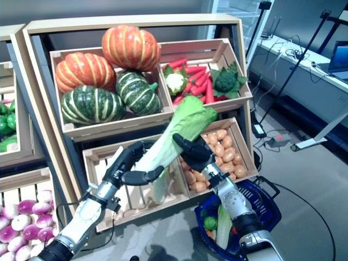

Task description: Put vegetables into the basket

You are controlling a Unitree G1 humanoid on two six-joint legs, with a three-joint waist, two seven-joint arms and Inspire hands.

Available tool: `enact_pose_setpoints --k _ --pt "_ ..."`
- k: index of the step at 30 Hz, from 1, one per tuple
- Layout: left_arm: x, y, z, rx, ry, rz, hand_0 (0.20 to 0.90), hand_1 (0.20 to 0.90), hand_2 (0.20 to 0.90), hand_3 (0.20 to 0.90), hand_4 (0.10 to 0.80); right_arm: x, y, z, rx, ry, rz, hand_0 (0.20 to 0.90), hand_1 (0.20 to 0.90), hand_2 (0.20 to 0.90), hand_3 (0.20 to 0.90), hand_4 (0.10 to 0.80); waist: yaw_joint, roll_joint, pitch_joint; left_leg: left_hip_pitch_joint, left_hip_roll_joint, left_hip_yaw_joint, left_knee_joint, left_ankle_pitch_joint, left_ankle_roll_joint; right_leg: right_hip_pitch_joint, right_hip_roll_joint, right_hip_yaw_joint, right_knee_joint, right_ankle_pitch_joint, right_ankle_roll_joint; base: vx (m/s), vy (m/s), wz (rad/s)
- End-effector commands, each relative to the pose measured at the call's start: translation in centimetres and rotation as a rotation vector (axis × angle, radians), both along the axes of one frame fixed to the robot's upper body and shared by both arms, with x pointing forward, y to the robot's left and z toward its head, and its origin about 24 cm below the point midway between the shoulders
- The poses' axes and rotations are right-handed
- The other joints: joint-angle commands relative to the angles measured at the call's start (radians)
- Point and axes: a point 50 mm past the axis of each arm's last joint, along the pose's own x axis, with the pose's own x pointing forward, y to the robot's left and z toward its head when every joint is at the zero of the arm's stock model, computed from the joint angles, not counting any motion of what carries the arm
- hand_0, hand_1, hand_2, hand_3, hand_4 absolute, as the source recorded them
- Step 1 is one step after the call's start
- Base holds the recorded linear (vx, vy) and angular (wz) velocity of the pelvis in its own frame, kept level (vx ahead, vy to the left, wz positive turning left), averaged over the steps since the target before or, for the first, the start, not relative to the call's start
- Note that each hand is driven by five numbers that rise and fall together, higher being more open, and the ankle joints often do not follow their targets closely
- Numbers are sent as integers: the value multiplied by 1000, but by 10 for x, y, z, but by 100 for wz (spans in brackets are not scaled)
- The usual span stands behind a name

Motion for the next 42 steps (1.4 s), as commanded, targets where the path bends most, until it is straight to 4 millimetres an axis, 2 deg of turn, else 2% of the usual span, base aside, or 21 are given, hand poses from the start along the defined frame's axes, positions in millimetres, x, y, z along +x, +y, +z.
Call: enact_pose_setpoints --k 1,5,12,14,15,16,29,37,39,40,42 --pt "8 -9 28 -5 -195 -97 300 300 300 300 400 26 -16 101 131 -422 17 900 900 900 900 800 12 -13 -57 55 -11 25 1 -156 10 -55 4 -14 0 54 -51 0 0 0" --pt "7 -8 30 26 -216 -121 300 300 300 300 400 26 -29 106 135 -457 -18 900 900 900 900 800 8 -18 -56 54 -9 28 1 -153 9 -59 5 -8 0 56 -51 -6 -16 0" --pt "9 -19 36 52 -273 -152 300 300 300 300 400 30 -30 116 134 -513 -97 900 900 900 900 800 2 -15 -52 57 -7 29 1 -154 9 -58 7 1 0 55 -51 0 0 0" --pt "10 -22 37 54 -276 -150 300 300 300 300 400 31 -25 118 120 -525 -89 900 900 900 900 800 0 -13 -52 58 -7 28 1 -154 8 -58 7 4 0 55 -50 0 0 0" --pt "11 -23 37 53 -273 -148 300 300 300 300 400 31 -23 118 111 -524 -95 514 514 514 514 543 0 -11 -53 57 -8 26 1 -155 9 -58 6 5 0 53 -51 0 0 0" --pt "11 -24 37 52 -272 -145 300 300 300 300 400 32 -21 119 108 -520 -94 300 300 300 300 400 0 -10 -53 57 -8 25 1 -155 9 -57 6 6 0 53 -51 0 0 0" --pt "12 -19 38 50 -272 -121 300 300 300 300 400 34 -13 109 74 -463 -97 300 300 300 300 400 6 -6 -54 52 -11 12 1 -152 10 -57 2 1 0 56 -49 0 0 0" --pt "12 -18 37 42 -265 -111 300 300 300 300 400 35 -17 103 73 -425 -124 300 300 300 300 400 -2 -6 -55 53 -8 21 1 -154 10 -61 6 7 0 57 -49 0 0 0" --pt "12 -17 36 43 -258 -101 818 818 818 818 745 35 -18 102 69 -416 -132 300 300 300 300 400 -5 -6 -55 54 -7 24 1 -153 10 -63 7 11 0 58 -49 0 0 0" --pt "12 -17 35 46 -250 -100 900 900 900 900 800 35 -20 100 68 -405 -144 300 300 300 300 400 -8 -6 -55 54 -6 26 1 -153 10 -64 9 13 0 59 -49 0 0 0" --pt "12 -15 32 54 -233 -95 900 900 900 900 800 34 -24 98 55 -391 -163 300 300 300 300 400 -13 -5 -55 54 -4 31 1 -153 10 -68 11 18 0 60 -49 0 0 0"
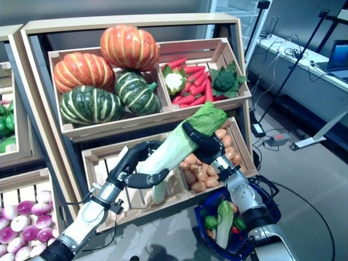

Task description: Put vegetables into the basket

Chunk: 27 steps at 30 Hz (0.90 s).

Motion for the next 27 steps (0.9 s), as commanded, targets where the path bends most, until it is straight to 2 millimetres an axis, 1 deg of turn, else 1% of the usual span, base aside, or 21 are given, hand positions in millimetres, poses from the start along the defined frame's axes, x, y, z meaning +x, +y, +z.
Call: enact_pose_setpoints --k 1,3,5,8,9,10,11,12,13,15,16,18,23,25,27 --pt "15 -6 29 28 -174 -66 900 900 900 900 800 26 -13 81 91 -291 -97 300 300 300 300 400 -4 -6 -54 54 -2 36 1 -152 10 -68 12 16 1 61 -49 0 0 0" --pt "15 -5 25 40 -155 -54 900 900 900 900 800 26 -17 78 78 -278 -114 300 300 300 300 400 -8 -7 -53 54 0 41 1 -151 10 -71 13 19 1 62 -48 0 0 0" --pt "16 0 16 56 -98 -20 900 900 900 900 800 25 -25 74 54 -253 -149 300 300 300 300 400 -17 -8 -51 55 3 51 1 -151 9 -75 15 27 1 64 -48 -4 1 -6" --pt "15 10 -3 91 -10 49 900 900 900 900 800 22 -41 66 6 -206 -201 300 300 300 300 400 -30 -9 -51 56 8 66 1 -150 8 -81 17 38 1 66 -47 -5 1 -12" --pt "13 16 -12 116 25 79 900 900 900 900 800 20 -51 61 -12 -182 -233 300 300 300 300 400 -36 -11 -51 57 10 73 1 -150 7 -83 18 41 1 67 -46 -6 -6 -13" --pt "13 18 -16 128 44 95 900 900 900 900 800 19 -55 59 -15 -170 -246 300 300 300 300 400 -39 -11 -50 57 11 76 1 -149 7 -85 19 44 1 68 -46 -9 -11 -5" --pt "10 24 -25 151 74 129 900 900 900 900 800 17 -63 56 -19 -152 -269 300 300 300 300 400 -45 -13 -49 58 13 83 1 -149 7 -88 21 47 1 70 -45 0 0 0" --pt "9 28 -31 171 94 149 900 900 900 900 800 15 -68 53 -23 -140 -288 300 300 300 300 400 -48 -14 -48 58 15 89 1 -149 6 -90 21 50 1 70 -45 0 0 0" --pt "8 29 -32 176 98 156 900 900 900 900 800 15 -70 52 -25 -136 -291 300 300 300 300 400 -49 -14 -48 58 15 91 1 -149 6 -91 21 51 1 71 -45 -10 -12 -8" --pt "3 40 -48 227 158 212 900 900 900 900 800 9 -82 44 -54 -103 -332 300 300 300 300 400 -63 -15 -45 60 20 107 1 -146 5 -98 23 64 1 74 -44 -13 -15 -16" --pt "3 41 -50 234 164 220 900 900 900 900 800 8 -84 42 -60 -97 -338 300 300 300 300 400 -65 -15 -45 61 21 110 1 -146 5 -99 24 66 1 75 -44 -10 -17 -23" --pt "0 49 -63 274 227 264 900 900 900 900 800 4 -94 35 -101 -64 -383 300 300 300 300 400 -78 -15 -43 64 25 125 1 -144 4 -103 26 78 1 77 -44 -6 -17 -24" --pt "-6 60 -83 261 345 353 900 900 900 900 800 -5 -117 22 -176 6 -507 300 300 300 300 400 -102 -12 -40 72 31 147 1 -145 2 -109 30 100 1 80 -42 2 -13 -25" --pt "-8 62 -87 238 376 378 900 900 900 900 800 -8 -123 19 -197 24 -550 300 300 300 300 400 -106 -11 -40 74 33 152 1 -145 1 -109 31 105 1 80 -43 15 -16 -17" --pt "-11 65 -91 196 406 420 900 900 900 900 800 -14 -138 14 -293 60 -644 300 300 300 300 400 -114 -9 -39 77 35 160 1 -146 0 -111 34 113 1 82 -43 21 -26 -13"
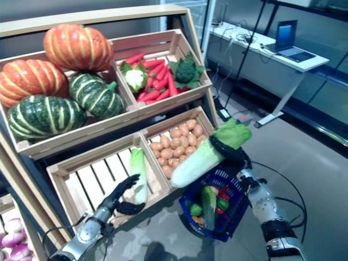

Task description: Put vegetables into the basket

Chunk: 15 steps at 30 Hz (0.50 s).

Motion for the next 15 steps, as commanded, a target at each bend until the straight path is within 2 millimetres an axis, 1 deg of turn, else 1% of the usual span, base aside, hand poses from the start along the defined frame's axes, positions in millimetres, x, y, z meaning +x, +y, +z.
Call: enact_pose_setpoints --k 1,2,5,7,11,15 --pt "33 -4 28 -103 -191 87 900 900 900 900 800 14 -35 53 -200 -190 -178 300 300 300 300 400 14 -10 -38 65 4 22 2 -142 -4 -46 16 -18 1 56 -28 9 -20 -18" --pt "33 -4 28 -107 -192 92 900 900 900 900 800 13 -37 53 -215 -185 -191 300 300 300 300 400 14 -9 -38 65 4 23 2 -142 -4 -46 16 -17 1 56 -29 6 -21 -18" --pt "31 -5 28 -128 -204 113 900 900 900 900 800 3 -58 49 -322 -131 -307 300 300 300 300 400 11 -6 -33 64 6 26 2 -143 -4 -50 19 -13 1 57 -31 14 -37 -11" --pt "30 -5 29 -134 -212 111 900 900 900 900 800 -1 -65 47 -387 -101 -351 300 300 300 300 400 11 -5 -30 63 6 27 2 -143 -4 -50 21 -12 1 57 -31 20 -39 -7" --pt "32 -5 37 -139 -257 114 900 900 900 900 800 -7 -76 43 -539 -20 -406 300 300 300 300 400 15 -3 -22 62 4 28 2 -142 -2 -51 22 -14 1 58 -33 34 -52 -8" --pt "35 -1 45 -141 -299 143 900 900 900 900 800 -9 -86 39 -590 64 -458 300 300 300 300 400 25 -1 -10 65 0 34 2 -140 0 -47 21 -27 1 56 -37 45 -61 -2"
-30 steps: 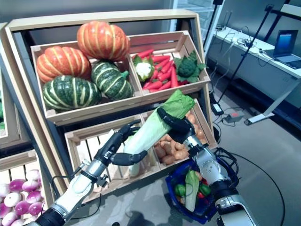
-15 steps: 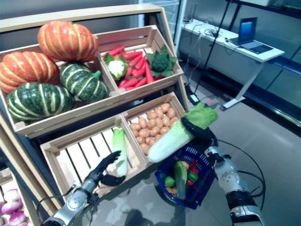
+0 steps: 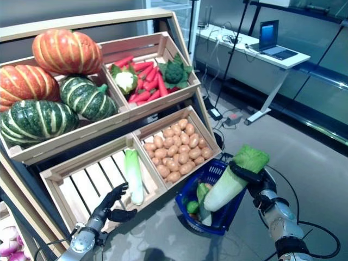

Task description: Put vegetables into the basket

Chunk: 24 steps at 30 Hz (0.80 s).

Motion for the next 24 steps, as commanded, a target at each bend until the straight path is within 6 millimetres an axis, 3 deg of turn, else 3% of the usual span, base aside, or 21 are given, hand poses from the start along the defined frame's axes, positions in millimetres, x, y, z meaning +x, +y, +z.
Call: enact_pose_setpoints --k 1,3,7,9,13,17,24 --pt "40 1 45 -69 -280 64 900 900 900 900 800 34 -42 81 -214 -262 -123 300 300 300 300 400 28 -14 -6 58 -6 -3 2 -139 3 -27 19 -66 2 38 -37 42 -58 0" --pt "46 2 53 -76 -320 81 900 900 900 900 800 37 -43 80 -230 -236 -143 300 300 300 300 400 35 -13 18 51 -11 -5 21 -138 4 -19 18 -80 4 39 -43 -10 -70 0" --pt "74 -2 86 -73 -474 71 900 900 900 900 800 53 -46 96 -262 -251 -185 300 300 300 300 400 53 -10 110 -114 4 -42 250 -192 4 -148 -12 -104 197 -25 -68 -250 -94 -2" --pt "90 -6 109 -87 -576 78 900 900 900 900 800 61 -52 113 -288 -277 -215 300 300 300 300 400 60 4 187 -205 21 -65 397 -253 -4 -218 -32 -107 319 -81 -76 -262 -47 4" --pt "99 -12 133 -103 -695 95 900 900 900 900 800 66 -63 135 -305 -316 -287 300 300 300 300 400 71 26 258 -379 31 -100 639 -344 13 -373 -85 -117 573 -176 -111 -142 -26 13" --pt "100 -14 142 -112 -737 91 900 900 900 900 800 68 -70 152 -302 -369 -339 300 300 300 300 400 78 44 299 -508 24 -142 811 -416 41 -497 -141 -111 764 -231 -125 -83 -22 20" --pt "99 -20 148 -134 -770 73 900 900 900 900 800 77 -71 182 -341 -413 -361 300 300 300 300 400 74 75 348 -673 2 -171 1015 -490 64 -677 -192 -78 980 -293 -129 -56 -2 20"
